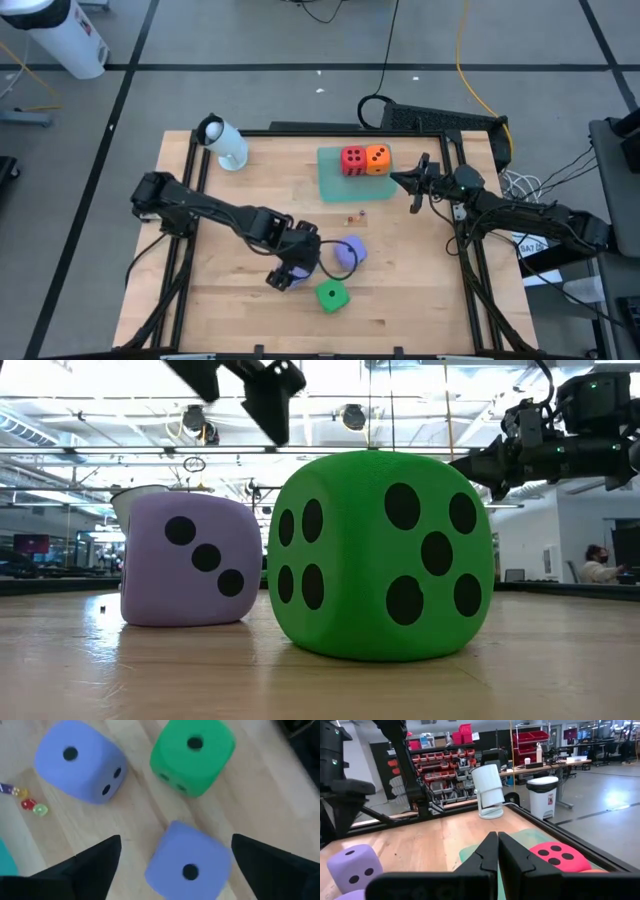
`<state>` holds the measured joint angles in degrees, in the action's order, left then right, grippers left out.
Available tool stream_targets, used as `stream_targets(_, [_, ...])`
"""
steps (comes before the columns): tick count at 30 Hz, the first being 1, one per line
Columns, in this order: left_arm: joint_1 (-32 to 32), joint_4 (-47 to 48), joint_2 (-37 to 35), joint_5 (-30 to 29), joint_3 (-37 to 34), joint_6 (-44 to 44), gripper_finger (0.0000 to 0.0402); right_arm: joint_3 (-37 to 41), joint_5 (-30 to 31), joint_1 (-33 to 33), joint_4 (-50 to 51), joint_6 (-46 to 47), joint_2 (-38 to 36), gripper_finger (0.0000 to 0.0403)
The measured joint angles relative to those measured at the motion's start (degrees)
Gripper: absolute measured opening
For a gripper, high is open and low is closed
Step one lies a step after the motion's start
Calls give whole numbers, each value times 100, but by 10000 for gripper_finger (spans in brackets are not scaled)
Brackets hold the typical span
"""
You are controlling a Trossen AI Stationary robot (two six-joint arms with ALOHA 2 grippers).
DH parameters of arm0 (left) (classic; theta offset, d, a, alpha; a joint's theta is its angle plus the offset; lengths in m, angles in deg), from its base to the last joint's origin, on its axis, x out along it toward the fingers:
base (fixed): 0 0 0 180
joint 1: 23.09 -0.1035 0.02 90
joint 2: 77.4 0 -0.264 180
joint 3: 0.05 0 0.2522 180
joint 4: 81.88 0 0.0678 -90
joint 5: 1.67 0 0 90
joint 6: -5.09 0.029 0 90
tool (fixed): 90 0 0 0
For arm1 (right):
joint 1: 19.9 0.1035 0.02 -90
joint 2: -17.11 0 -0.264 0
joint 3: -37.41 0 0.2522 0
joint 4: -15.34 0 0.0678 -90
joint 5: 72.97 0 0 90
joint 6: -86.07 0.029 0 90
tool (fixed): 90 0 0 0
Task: Pick & Place Dice
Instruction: Put the left big violet dice into the transparent blue bin
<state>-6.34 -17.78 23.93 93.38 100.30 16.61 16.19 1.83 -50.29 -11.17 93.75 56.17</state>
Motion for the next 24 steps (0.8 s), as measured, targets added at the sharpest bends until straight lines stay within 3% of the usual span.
stream_targets(14, [448, 617, 220, -230, 0, 1400, 398, -2, 6, 0, -20, 17, 1, 4])
stream_targets(24, [220, 417, 518, -54, -39, 2031, 400, -2, 9, 0, -16, 70, 1, 4])
